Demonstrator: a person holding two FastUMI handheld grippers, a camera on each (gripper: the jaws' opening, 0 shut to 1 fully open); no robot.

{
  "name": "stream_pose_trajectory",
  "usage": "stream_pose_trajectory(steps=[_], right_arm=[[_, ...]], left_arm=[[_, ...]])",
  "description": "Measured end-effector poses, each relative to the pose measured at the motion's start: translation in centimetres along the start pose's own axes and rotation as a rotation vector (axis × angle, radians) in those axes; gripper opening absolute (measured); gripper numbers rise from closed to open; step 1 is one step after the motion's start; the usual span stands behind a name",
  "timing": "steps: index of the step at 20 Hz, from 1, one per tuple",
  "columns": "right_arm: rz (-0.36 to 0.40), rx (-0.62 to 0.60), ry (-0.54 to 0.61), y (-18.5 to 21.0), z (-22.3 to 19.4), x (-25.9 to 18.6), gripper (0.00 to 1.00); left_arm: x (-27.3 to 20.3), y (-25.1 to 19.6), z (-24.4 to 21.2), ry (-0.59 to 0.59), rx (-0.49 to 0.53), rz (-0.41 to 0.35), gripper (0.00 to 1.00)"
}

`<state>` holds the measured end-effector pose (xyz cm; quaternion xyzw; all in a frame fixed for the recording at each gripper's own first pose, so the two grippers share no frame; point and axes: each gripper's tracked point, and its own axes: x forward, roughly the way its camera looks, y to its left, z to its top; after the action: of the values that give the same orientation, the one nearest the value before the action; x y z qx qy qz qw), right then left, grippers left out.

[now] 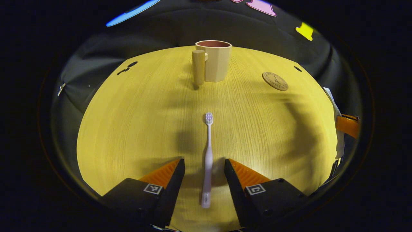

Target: Put the toothbrush and toothpaste on the desktop into the cup, then pick up the cup and place it on the coaster on the desktop.

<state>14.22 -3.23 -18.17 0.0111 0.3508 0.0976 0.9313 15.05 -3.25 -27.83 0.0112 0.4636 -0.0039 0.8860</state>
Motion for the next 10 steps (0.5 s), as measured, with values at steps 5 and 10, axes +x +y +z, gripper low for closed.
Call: stream_pose_trajectory(steps=[5, 10], right_arm=[[0.012, -0.011, -0.016, 0.4, 1.1, 0.5, 0.29], [0.022, -0.046, -0.048, 1.2, 3.2, 0.9, 0.29]], left_arm=[[0.0, -0.5, 0.6, 0.027, -0.007, 0.012, 0.28], [0.1, -0.7, 0.7, 0.024, -0.001, 0.004, 0.07]])
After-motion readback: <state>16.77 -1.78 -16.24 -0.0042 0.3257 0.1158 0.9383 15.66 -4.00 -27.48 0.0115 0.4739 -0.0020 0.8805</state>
